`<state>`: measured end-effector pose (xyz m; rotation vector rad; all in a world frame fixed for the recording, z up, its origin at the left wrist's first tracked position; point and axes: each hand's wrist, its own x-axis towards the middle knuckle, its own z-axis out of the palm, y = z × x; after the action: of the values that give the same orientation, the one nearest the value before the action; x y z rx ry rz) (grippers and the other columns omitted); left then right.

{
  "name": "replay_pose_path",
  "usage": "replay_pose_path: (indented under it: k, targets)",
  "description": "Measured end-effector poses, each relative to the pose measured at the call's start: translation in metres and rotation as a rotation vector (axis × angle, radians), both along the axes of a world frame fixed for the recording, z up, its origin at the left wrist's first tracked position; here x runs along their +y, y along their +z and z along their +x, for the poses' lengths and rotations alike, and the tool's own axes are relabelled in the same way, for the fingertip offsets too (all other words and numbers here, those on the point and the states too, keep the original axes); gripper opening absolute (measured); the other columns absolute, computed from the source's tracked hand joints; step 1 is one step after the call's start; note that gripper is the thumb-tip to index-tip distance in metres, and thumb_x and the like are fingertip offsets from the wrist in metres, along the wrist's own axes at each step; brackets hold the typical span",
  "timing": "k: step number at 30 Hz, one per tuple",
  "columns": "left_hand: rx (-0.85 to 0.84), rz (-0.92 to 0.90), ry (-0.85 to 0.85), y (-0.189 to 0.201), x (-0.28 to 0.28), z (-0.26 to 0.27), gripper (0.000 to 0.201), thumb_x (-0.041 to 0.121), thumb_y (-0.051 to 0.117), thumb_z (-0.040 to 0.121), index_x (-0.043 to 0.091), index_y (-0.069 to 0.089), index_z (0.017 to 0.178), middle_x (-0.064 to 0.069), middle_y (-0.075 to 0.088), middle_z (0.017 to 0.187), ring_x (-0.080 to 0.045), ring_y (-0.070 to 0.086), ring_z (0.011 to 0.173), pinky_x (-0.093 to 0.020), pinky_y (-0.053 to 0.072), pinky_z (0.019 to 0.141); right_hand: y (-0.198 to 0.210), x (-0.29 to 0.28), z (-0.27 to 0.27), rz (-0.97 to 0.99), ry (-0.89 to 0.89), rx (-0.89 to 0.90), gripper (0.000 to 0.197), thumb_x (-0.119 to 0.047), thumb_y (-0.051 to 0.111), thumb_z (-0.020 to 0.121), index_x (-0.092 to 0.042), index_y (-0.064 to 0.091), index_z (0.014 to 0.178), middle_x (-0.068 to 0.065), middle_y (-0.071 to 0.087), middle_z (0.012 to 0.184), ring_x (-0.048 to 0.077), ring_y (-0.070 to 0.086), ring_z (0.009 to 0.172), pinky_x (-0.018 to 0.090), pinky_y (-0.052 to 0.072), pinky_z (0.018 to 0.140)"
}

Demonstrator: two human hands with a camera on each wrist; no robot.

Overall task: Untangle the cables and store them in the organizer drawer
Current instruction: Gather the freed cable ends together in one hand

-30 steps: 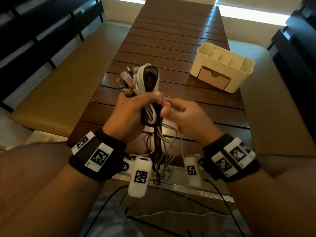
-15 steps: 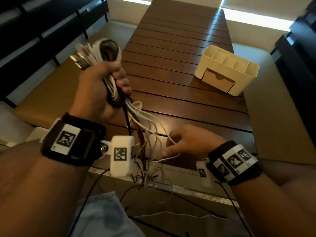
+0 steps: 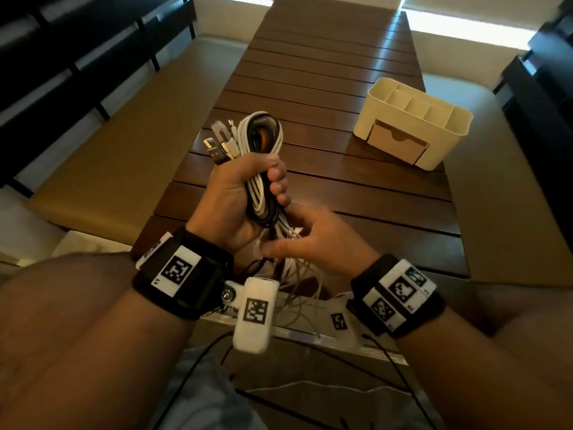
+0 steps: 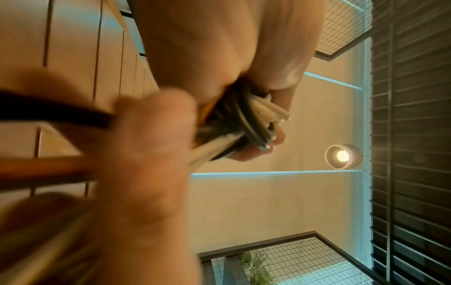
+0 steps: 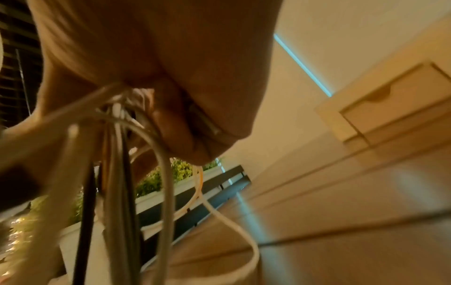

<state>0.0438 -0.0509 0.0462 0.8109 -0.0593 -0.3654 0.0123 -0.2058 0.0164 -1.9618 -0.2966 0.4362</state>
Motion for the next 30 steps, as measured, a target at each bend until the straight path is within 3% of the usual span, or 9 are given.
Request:
replay_pose_path:
  k: [3, 7, 12, 16, 21, 24, 25, 28, 30]
  targets:
    - [-0.016, -0.021, 0.017, 0.005, 0.006, 0.002, 0.010, 0.010, 0.046, 0.091, 0.013, 0.047, 0.081, 0.005, 0.044, 0.064, -0.005, 0.044, 0.052, -0.020, 0.043, 0.051, -0.016, 0.006, -0.005, -0.104, 0.080, 0.053, 0.014, -0.041, 0.077, 0.081, -0.030, 0.069, 0.085, 0.004, 0.073, 0.087, 0.020, 0.071, 0.079, 0.049, 0.058, 0.079]
    - [-0.001, -0.091, 0.095, 0.009, 0.022, 0.009, 0.011, 0.010, 0.042, 0.095, 0.016, 0.046, 0.086, 0.007, 0.046, 0.064, -0.004, 0.043, 0.052, -0.018, 0.042, 0.051, -0.024, -0.010, 0.002, -0.309, 0.103, 0.072, 0.024, -0.053, 0.071, 0.084, -0.032, 0.065, 0.074, -0.002, 0.071, 0.080, 0.013, 0.067, 0.074, 0.032, 0.053, 0.071]
    - [0.016, -0.134, 0.094, 0.010, 0.031, 0.012, 0.007, 0.011, 0.041, 0.096, 0.016, 0.046, 0.095, 0.008, 0.044, 0.064, -0.003, 0.042, 0.051, -0.017, 0.041, 0.050, -0.021, -0.032, 0.007, -0.452, 0.155, 0.149, 0.047, -0.083, 0.048, 0.068, -0.042, 0.069, 0.081, -0.018, 0.068, 0.087, 0.003, 0.060, 0.084, 0.030, 0.044, 0.076]
    - [0.045, -0.026, 0.093, 0.009, 0.028, 0.010, 0.019, 0.010, 0.040, 0.096, 0.018, 0.043, 0.080, 0.008, 0.042, 0.062, -0.003, 0.038, 0.049, -0.016, 0.038, 0.048, -0.014, -0.057, 0.014, -0.240, -0.070, 0.108, 0.072, -0.085, 0.031, 0.072, -0.033, 0.078, 0.086, -0.017, 0.068, 0.077, 0.001, 0.048, 0.051, 0.026, 0.040, 0.055]
    - [0.050, 0.059, 0.076, 0.003, 0.018, 0.008, 0.018, 0.008, 0.041, 0.096, 0.016, 0.043, 0.080, 0.006, 0.040, 0.063, -0.005, 0.038, 0.049, -0.018, 0.038, 0.048, 0.001, -0.061, 0.024, 0.017, -0.497, -0.246, 0.042, -0.051, 0.053, 0.096, -0.017, 0.071, 0.080, -0.003, 0.071, 0.076, 0.001, 0.052, 0.055, 0.025, 0.041, 0.058]
    - [0.036, 0.092, 0.065, 0.000, 0.010, 0.004, 0.020, 0.007, 0.043, 0.095, 0.015, 0.045, 0.077, 0.004, 0.041, 0.064, -0.006, 0.040, 0.049, -0.020, 0.040, 0.048, 0.009, -0.047, 0.018, -0.056, -0.334, -0.345, 0.015, -0.047, 0.066, 0.088, -0.032, 0.069, 0.090, -0.013, 0.069, 0.087, -0.004, 0.062, 0.081, 0.012, 0.049, 0.071]
    - [0.030, 0.096, 0.059, -0.001, 0.006, 0.003, 0.019, 0.007, 0.044, 0.094, 0.014, 0.046, 0.077, 0.003, 0.042, 0.064, -0.007, 0.041, 0.049, -0.021, 0.041, 0.048, 0.012, -0.038, 0.015, -0.084, -0.239, -0.306, 0.024, -0.051, 0.070, 0.081, -0.034, 0.069, 0.099, -0.016, 0.069, 0.093, -0.005, 0.064, 0.088, 0.011, 0.049, 0.075]
    - [0.017, 0.067, 0.046, -0.003, -0.003, -0.002, 0.013, 0.005, 0.046, 0.093, 0.012, 0.048, 0.082, 0.002, 0.042, 0.064, -0.007, 0.044, 0.049, -0.022, 0.042, 0.048, 0.011, -0.011, 0.006, -0.127, -0.026, -0.170, 0.060, -0.055, 0.082, 0.068, -0.034, 0.065, 0.121, -0.016, 0.070, 0.109, -0.003, 0.064, 0.101, 0.023, 0.053, 0.086]
    - [0.007, 0.036, 0.032, -0.003, -0.006, -0.004, 0.012, 0.006, 0.047, 0.093, 0.011, 0.049, 0.083, 0.002, 0.043, 0.064, -0.007, 0.044, 0.049, -0.021, 0.043, 0.049, 0.002, 0.005, -0.002, -0.113, -0.007, -0.086, 0.048, -0.044, 0.085, 0.069, -0.029, 0.067, 0.111, -0.009, 0.071, 0.101, 0.001, 0.065, 0.092, 0.029, 0.055, 0.080]
